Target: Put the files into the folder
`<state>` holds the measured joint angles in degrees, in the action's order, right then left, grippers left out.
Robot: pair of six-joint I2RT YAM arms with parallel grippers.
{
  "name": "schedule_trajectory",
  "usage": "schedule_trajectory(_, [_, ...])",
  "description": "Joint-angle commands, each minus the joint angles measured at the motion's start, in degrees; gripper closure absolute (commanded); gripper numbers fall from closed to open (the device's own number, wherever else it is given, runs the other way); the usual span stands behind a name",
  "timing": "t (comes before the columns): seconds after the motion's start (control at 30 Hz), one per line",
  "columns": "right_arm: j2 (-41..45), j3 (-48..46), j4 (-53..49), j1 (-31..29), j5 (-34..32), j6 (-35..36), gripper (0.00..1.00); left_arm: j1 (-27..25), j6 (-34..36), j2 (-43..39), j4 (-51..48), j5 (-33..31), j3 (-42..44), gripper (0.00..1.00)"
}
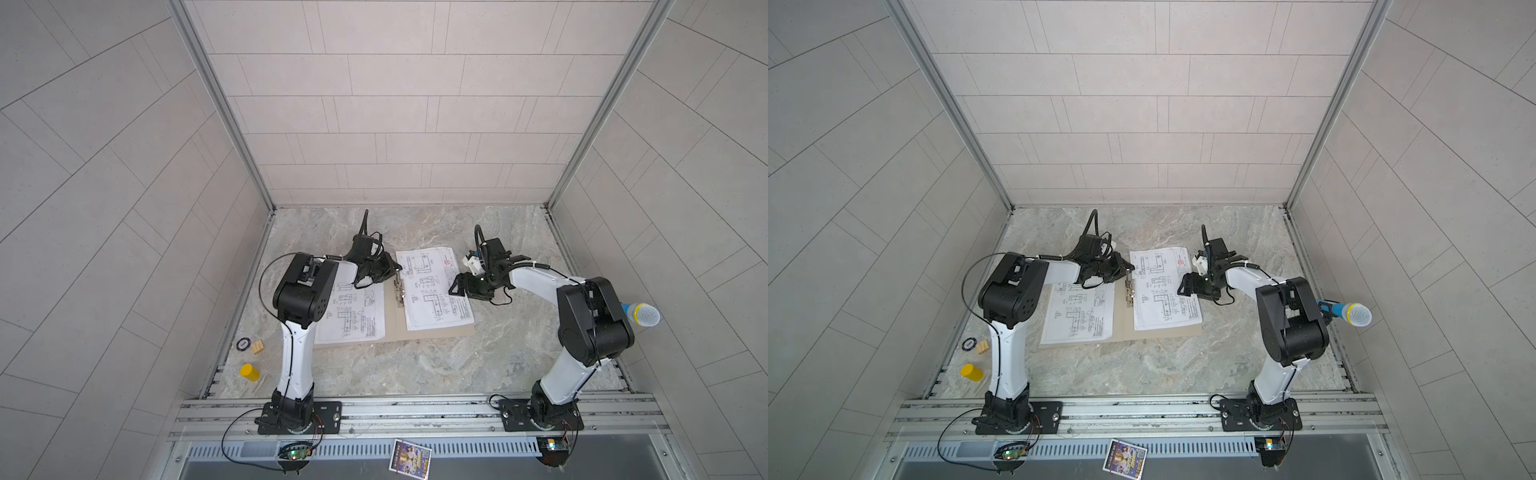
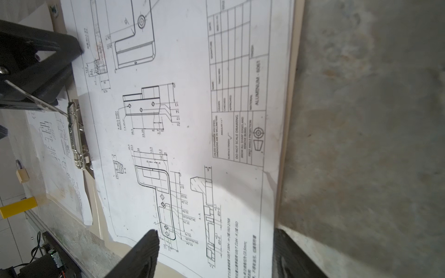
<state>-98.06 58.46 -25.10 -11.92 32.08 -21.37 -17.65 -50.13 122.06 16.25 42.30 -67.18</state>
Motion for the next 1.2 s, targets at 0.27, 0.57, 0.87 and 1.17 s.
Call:
schedule_trajectory(0.27, [1.74,-1.50,-1.70,-0.73,0.34,1.14,0.24,-0.10,1.26,-0.55,-2.69,-0.99,0.16,0.79])
schedule_trajectory(0.57, [2.28,-2.53,-1.29,-1.13,1.05,0.94,0.24,-0.02,1.77,-1.12,-3.51,-1.43,0.60,0.79])
schedule_trajectory(0.87, [2.45,-2.83,-1.44,-1.26,0.16,1.08,0.24,0.57,2.48,-2.06,-5.04,-2.38,1.06,0.65])
schedule_trajectory(1.17, [2.17,-1.83,-2.16,-1.28,-1.31,1.58,0.24,2.77,5.48,-5.48,-10.81,-3.81,-0.30,0.38])
